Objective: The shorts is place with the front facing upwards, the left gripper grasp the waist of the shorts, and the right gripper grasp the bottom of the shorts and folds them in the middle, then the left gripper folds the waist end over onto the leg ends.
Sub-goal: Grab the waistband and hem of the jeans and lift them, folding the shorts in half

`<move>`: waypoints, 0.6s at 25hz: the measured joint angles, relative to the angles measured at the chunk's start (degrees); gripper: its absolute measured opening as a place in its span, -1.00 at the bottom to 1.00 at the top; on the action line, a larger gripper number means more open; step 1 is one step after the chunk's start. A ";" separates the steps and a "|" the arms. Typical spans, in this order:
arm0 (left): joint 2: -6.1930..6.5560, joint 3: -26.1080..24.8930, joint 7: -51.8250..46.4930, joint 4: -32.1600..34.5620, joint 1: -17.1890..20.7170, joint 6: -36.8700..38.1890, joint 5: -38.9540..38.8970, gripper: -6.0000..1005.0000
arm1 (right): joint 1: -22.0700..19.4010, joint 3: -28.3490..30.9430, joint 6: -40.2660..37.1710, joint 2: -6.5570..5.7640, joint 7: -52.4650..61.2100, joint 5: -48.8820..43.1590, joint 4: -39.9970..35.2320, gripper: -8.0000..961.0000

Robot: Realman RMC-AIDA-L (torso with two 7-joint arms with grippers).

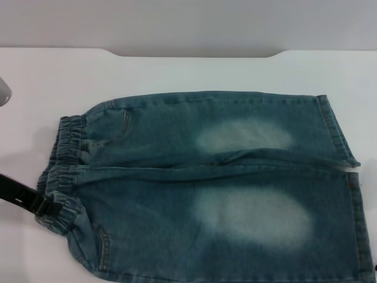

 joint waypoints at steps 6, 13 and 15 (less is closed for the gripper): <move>0.03 0.05 0.00 0.00 -0.13 0.01 0.00 -0.88 | -0.06 -0.81 0.03 0.19 -0.02 0.03 0.00 0.08; -0.01 0.03 -0.04 0.00 0.00 0.06 0.00 -0.88 | 0.13 -0.96 0.47 0.19 -0.05 0.38 0.14 0.07; -0.02 0.04 -0.08 0.01 0.13 0.11 0.00 -0.88 | 0.35 -0.98 0.73 0.19 -0.05 0.39 0.93 0.06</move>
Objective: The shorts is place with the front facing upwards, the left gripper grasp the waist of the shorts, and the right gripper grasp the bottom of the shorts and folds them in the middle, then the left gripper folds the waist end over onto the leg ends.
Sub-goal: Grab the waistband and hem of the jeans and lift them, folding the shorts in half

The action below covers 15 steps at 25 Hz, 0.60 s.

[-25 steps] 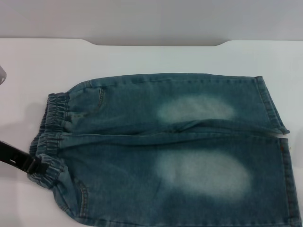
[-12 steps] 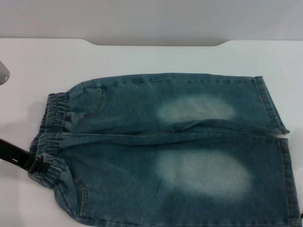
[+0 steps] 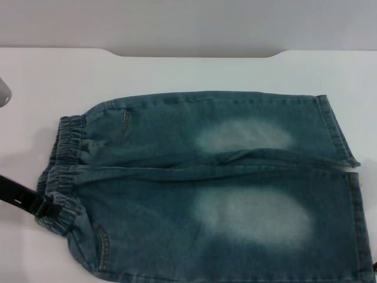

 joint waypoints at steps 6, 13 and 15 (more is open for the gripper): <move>-0.02 1.29 -0.66 0.00 0.13 0.02 0.00 -0.88 | 0.44 -0.72 0.73 -0.01 0.00 0.14 1.21 0.06; -0.02 1.65 -0.78 0.00 0.08 -0.10 -0.06 -0.88 | 0.76 -0.69 1.60 -0.01 -0.07 0.23 1.55 0.05; -0.02 1.66 -0.82 0.00 0.08 -0.15 -0.12 -0.88 | 0.79 -0.67 1.82 -0.01 -0.08 0.56 1.51 0.04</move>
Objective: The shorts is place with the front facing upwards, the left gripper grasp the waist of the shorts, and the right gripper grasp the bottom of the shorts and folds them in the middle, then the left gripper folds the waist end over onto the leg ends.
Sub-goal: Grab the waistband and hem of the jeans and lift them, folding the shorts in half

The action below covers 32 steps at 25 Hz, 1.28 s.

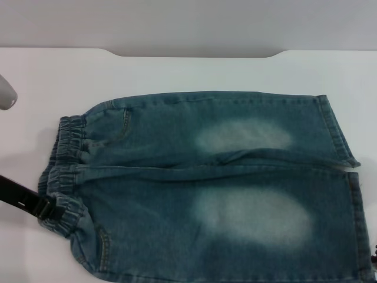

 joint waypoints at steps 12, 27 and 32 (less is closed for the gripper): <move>0.00 0.48 -0.57 0.00 0.05 -0.19 -0.33 -0.88 | 0.18 -1.15 0.47 0.24 -0.29 2.69 0.18 0.03; -0.08 0.53 -0.93 0.00 0.06 -0.21 -0.49 -0.88 | -0.36 -1.54 2.41 0.43 -0.62 2.78 -0.05 -0.30; -0.09 0.92 -1.24 0.00 -0.13 -0.21 -0.50 -0.88 | -0.55 -1.39 2.94 0.36 -1.30 2.78 0.11 -0.59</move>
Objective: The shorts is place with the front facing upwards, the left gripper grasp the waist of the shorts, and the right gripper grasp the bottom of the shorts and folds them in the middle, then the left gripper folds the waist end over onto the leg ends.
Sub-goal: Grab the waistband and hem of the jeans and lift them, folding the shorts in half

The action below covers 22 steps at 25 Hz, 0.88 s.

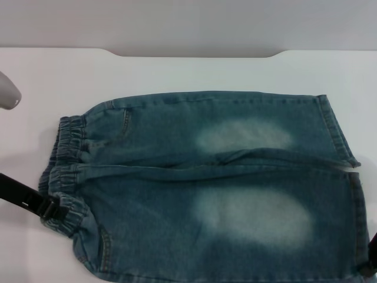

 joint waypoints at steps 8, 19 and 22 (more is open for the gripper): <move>0.02 0.05 -0.12 0.00 -0.32 -0.11 0.00 -0.88 | -0.18 0.38 0.24 -0.01 -0.20 0.56 0.03 -0.90; 0.71 -4.26 0.17 3.43 -0.33 -0.25 0.54 -0.88 | -1.98 9.27 1.79 -1.10 -1.42 11.74 -5.90 -0.92; 0.80 -5.43 0.22 4.57 -0.33 -0.19 0.61 -0.88 | -2.98 11.36 2.17 -1.45 -1.83 16.84 -8.18 -0.92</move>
